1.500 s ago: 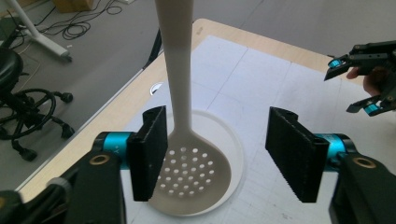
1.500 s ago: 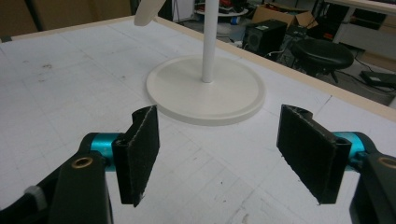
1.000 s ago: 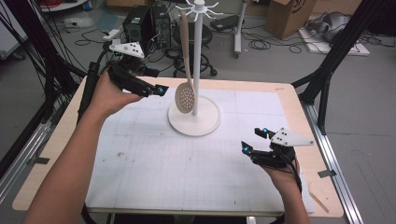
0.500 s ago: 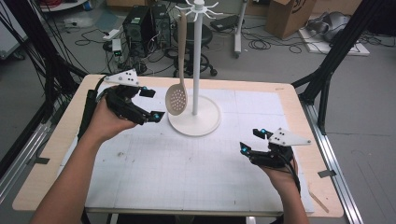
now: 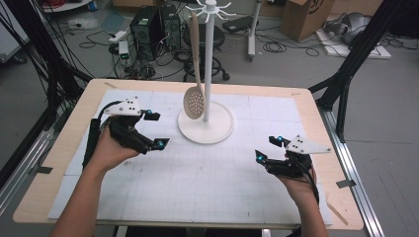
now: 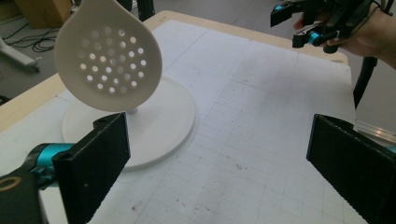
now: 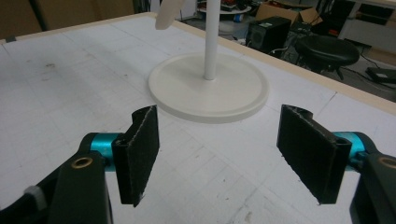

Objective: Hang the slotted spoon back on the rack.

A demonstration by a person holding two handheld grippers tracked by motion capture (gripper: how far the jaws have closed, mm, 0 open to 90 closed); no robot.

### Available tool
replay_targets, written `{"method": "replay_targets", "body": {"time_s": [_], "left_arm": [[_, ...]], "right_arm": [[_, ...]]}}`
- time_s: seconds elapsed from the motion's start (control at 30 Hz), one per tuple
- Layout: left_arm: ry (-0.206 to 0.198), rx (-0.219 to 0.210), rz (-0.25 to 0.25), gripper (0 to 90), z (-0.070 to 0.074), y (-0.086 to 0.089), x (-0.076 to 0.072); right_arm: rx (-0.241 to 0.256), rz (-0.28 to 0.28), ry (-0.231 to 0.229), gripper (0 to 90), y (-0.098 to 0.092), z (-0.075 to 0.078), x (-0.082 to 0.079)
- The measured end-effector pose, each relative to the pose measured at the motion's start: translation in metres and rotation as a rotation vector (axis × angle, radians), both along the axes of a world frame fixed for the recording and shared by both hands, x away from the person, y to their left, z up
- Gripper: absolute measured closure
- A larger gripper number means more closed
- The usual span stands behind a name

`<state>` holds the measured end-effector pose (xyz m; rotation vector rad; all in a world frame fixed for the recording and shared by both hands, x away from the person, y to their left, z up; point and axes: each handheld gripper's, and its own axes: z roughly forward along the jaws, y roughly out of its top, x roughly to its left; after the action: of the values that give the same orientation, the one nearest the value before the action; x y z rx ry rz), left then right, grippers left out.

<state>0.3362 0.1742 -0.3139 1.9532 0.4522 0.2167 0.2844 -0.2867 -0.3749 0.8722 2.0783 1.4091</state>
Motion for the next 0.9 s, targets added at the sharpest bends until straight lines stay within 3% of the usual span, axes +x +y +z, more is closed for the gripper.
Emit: {"method": "replay_targets", "body": {"time_s": [0.2, 0.27, 0.37, 0.47, 0.9], "left_arm": [[0.002, -0.015, -0.003, 5.9, -0.019, 0.003, -0.009], [0.010, 0.008, 0.002, 5.8, -0.022, 0.003, -0.008], [0.014, -0.016, 0.002, 4.6, -0.026, 0.005, -0.010], [0.019, -0.014, 0.003, 2.3, -0.032, 0.007, -0.012], [0.029, -0.021, 0.028, 1.8, -0.037, 0.014, -0.013]], "right_arm": [[-0.005, 0.002, 0.011, 29.3, -0.001, -0.003, 0.000], [-0.007, 0.001, 0.015, 29.0, -0.002, -0.004, 0.001], [-0.002, 0.004, 0.020, 28.3, -0.002, -0.004, 0.002], [0.007, 0.009, 0.025, 27.9, -0.002, -0.003, 0.001], [0.001, 0.013, 0.036, 27.7, 0.001, -0.005, 0.001]]}}
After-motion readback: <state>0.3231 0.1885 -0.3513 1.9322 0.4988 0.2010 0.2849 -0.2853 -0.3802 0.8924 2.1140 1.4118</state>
